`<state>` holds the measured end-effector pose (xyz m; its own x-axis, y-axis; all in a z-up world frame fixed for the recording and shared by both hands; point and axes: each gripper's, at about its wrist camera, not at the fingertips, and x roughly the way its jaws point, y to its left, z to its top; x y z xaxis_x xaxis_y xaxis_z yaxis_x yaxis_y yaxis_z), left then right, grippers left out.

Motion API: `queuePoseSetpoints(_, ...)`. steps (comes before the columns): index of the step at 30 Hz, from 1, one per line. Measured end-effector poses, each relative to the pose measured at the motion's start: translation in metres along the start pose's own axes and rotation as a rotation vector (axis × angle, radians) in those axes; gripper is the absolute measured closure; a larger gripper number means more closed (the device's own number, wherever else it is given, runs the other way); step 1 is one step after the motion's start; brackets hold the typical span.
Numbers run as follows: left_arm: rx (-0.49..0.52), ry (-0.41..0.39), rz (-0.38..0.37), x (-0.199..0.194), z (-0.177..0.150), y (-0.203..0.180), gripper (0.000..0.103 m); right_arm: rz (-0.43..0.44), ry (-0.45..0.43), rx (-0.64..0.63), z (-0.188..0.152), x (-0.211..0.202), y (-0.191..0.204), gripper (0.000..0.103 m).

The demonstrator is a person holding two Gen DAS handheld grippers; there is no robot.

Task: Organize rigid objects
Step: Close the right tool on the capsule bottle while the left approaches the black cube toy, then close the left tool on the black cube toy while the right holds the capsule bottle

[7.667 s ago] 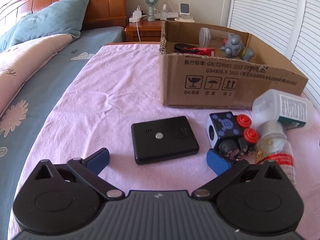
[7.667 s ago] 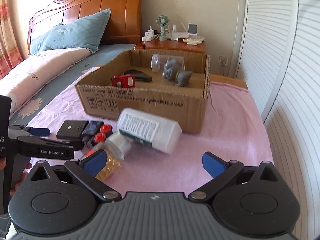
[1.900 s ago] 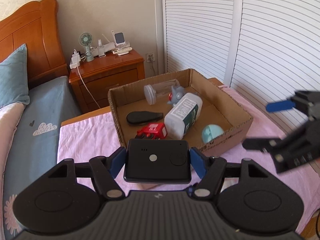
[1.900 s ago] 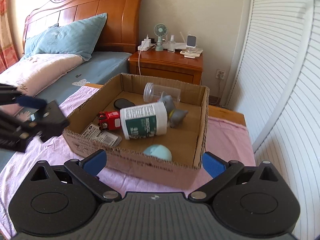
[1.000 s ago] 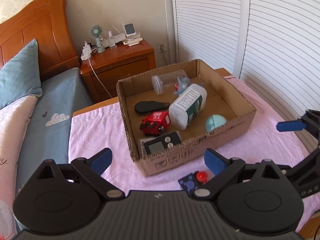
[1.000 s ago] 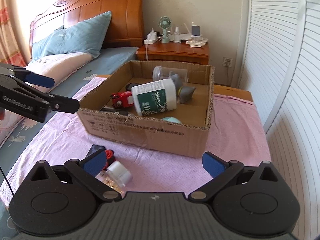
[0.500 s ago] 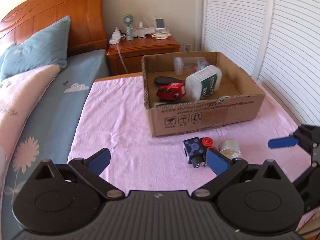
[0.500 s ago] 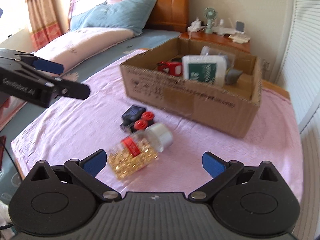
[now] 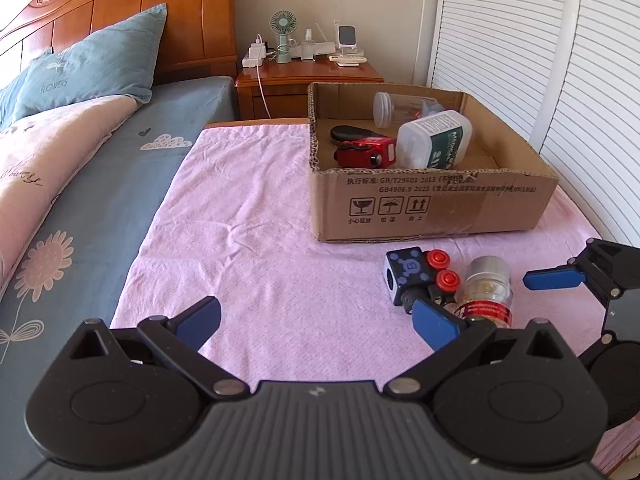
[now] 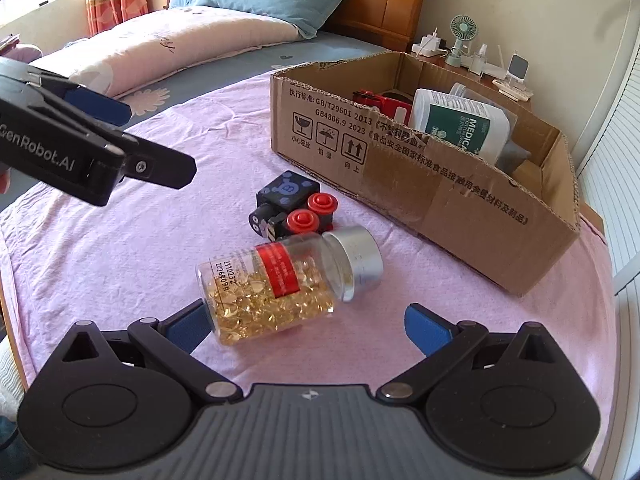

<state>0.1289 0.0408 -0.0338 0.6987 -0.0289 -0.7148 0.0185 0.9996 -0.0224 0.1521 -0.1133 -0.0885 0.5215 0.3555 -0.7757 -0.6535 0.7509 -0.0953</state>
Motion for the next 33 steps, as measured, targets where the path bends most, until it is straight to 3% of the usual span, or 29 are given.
queuePoseSetpoints(10, 0.0, 0.017, -0.003, 0.011, -0.002, 0.002, 0.001, -0.033, 0.0, 0.083, 0.01, 0.018, -0.015, 0.0)
queuePoseSetpoints(20, 0.013, 0.034, -0.051, 0.024, 0.002, -0.012, 0.001, -0.208, 0.006, 0.287, -0.006, 0.013, -0.058, 0.0)
queuePoseSetpoints(26, 0.041, 0.035, -0.072, 0.033, 0.01, -0.024, 0.001, -0.205, -0.001, 0.35, -0.017, 0.012, -0.063, 0.0)
queuePoseSetpoints(33, 0.049, 0.047, -0.103, 0.05, 0.017, -0.04, 0.001, -0.214, -0.005, 0.339, -0.024, 0.012, -0.057, 0.0)
